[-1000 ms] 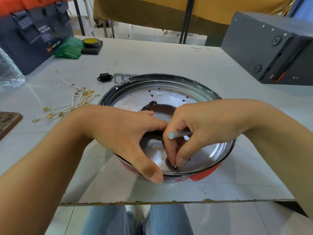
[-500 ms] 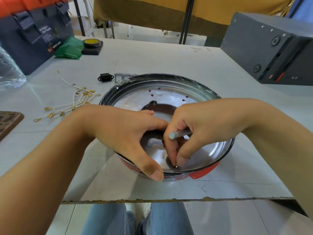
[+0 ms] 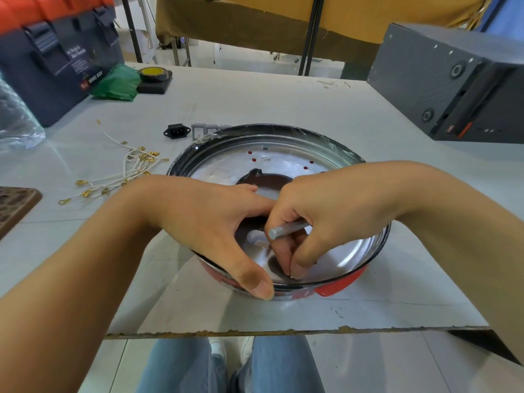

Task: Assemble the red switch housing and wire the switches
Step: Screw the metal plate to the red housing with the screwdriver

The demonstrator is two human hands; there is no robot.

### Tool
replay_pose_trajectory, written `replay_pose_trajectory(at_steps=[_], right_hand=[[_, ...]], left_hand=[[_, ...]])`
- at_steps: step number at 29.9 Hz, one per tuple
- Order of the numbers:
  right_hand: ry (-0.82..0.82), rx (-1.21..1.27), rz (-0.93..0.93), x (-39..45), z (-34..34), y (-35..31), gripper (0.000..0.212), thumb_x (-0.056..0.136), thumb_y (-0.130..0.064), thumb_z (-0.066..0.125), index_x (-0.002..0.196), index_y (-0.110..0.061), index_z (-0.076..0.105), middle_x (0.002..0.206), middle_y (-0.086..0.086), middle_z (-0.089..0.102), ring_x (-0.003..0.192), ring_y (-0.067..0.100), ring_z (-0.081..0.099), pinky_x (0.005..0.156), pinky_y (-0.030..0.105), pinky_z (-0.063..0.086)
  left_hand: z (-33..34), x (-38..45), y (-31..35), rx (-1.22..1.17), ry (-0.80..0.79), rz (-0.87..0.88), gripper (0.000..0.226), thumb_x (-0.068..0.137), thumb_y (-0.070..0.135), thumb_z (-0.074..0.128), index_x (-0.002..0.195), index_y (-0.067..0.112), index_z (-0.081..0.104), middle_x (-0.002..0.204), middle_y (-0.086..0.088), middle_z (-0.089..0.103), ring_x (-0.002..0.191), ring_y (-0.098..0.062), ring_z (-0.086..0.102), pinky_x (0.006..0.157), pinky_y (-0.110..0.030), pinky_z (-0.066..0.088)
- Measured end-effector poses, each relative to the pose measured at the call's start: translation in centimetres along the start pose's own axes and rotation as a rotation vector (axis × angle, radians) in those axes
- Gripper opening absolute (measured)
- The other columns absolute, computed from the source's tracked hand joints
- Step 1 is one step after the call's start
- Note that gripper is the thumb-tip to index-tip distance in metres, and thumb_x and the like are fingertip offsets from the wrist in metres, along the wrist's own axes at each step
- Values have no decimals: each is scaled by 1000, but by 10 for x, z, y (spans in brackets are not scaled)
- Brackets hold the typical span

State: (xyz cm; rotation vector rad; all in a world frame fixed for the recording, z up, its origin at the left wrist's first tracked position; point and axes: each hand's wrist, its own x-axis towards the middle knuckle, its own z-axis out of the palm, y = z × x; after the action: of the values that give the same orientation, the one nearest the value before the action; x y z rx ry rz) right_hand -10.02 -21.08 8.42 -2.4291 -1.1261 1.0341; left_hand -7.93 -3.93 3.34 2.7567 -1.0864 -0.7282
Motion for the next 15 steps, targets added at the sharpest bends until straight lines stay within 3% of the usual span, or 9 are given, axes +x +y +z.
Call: replay_pose_trajectory(at_steps=[5,7,11,15], right_hand=[[-23,21,13,3,-2,1,11,77,-15,74,71,-23,70,66,-9,66,60,0,56,63,22,46],[-22,19,38,6,-1,3,3,76,-16,76,75,-17,72,60,-12,65,54,-4,54,54,13,43],[103,-80,160,15,3,8,26,67,-25,81,86,-9,72,39,-27,50,38,-16,46,35,-1,28],[88,-78,222,19,2,9,30,65,-25,81,86,-7,71,36,-27,48,34,-15,44,32,0,27]], left_hand=[[-4,-2,8,12,-31,-15,135,24,82,43,148,35,19,159,8,10,147,-16,11,117,-42,21],[-5,-2,6,4,-24,16,132,26,80,45,147,33,22,158,9,12,146,-14,10,118,-40,18],[-11,-4,6,-145,36,208,101,42,67,53,133,31,32,148,17,24,142,3,5,118,-20,2],[-12,-4,4,-149,46,244,95,45,64,58,131,33,33,146,19,25,142,4,7,118,-18,1]])
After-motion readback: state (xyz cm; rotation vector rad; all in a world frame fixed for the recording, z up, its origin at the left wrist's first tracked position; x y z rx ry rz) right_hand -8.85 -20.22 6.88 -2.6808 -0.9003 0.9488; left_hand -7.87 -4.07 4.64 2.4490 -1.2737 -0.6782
